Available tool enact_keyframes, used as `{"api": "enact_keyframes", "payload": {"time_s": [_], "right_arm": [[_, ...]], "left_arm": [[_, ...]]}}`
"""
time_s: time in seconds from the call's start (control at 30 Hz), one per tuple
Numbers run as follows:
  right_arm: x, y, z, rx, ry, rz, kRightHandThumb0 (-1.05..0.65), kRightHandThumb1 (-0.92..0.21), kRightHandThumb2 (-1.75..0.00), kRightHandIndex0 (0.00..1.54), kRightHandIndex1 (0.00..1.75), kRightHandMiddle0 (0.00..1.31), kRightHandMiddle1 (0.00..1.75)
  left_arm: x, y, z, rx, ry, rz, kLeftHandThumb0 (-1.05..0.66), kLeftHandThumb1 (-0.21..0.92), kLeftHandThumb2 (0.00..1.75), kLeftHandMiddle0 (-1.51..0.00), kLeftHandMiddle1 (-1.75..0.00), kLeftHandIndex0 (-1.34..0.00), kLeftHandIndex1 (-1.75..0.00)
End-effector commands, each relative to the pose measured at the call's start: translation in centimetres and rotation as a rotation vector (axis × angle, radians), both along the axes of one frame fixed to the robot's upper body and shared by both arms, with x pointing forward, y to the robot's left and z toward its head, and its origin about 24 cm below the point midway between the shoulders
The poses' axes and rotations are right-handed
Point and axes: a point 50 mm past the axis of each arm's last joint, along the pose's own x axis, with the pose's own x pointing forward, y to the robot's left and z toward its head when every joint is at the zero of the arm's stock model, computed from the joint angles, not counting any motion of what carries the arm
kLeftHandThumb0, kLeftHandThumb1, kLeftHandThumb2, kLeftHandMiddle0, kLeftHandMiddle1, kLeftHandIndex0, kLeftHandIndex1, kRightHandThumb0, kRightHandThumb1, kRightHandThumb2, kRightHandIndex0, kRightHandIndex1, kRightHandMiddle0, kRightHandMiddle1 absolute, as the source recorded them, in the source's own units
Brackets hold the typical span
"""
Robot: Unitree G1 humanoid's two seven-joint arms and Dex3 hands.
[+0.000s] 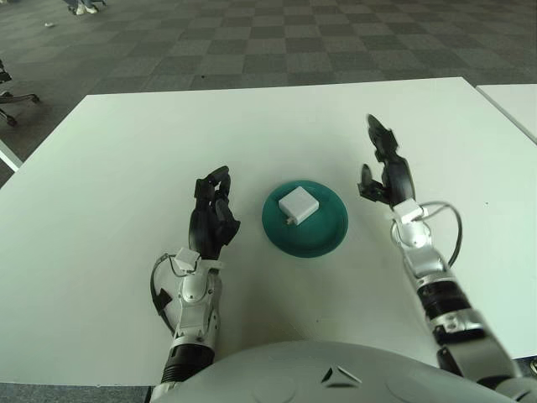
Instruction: Put the charger into the plate.
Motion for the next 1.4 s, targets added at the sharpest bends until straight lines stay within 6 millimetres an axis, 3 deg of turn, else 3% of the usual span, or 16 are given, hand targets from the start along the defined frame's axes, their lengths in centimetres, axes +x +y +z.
{"api": "enact_keyframes", "payload": {"time_s": [0.0, 0.3, 0.63, 1.1, 1.37], "right_arm": [[-1.1, -1.0, -1.9, 0.071, 0.075, -0.046, -0.91, -0.92, -0.88, 0.1, 0.0, 0.0, 0.52], [-2.5, -2.5, -3.0, -0.011, 0.129, -0.048, -0.91, -0.92, -0.93, 0.06, 0.0, 0.0, 0.44], [-5.0, -1.4, -4.6, -0.067, 0.162, -0.012, -0.92, -0.92, -0.96, 0.04, 0.0, 0.0, 0.36], [-6.2, -1.1, -6.0, -0.057, 0.245, -0.019, -0.94, -0.92, -0.93, 0.05, 0.01, 0.0, 0.32], [-5.5, -1.0, -4.6, -0.06, 0.289, -0.012, -0.95, -0.92, -0.93, 0.03, 0.0, 0.0, 0.31]], "left_arm": [[-2.7, -0.6, -3.2, -0.041, 0.163, 0.034, -0.84, 0.92, 0.94, -0.2, 0.0, 0.0, -0.77], [-2.9, -0.2, -3.4, 0.007, 0.178, 0.016, -0.85, 0.92, 0.96, -0.13, 0.0, 0.0, -0.53], [-3.0, 0.1, -3.3, -0.013, 0.194, -0.018, -0.86, 0.92, 1.01, -0.07, 0.0, 0.0, -0.29], [-3.3, 0.5, -3.1, -0.041, 0.196, -0.077, -0.85, 0.92, 1.02, -0.05, 0.0, 0.0, -0.24], [-3.2, 0.5, -3.2, -0.081, 0.215, -0.107, -0.86, 0.92, 1.03, -0.05, 0.0, 0.0, -0.25]]}}
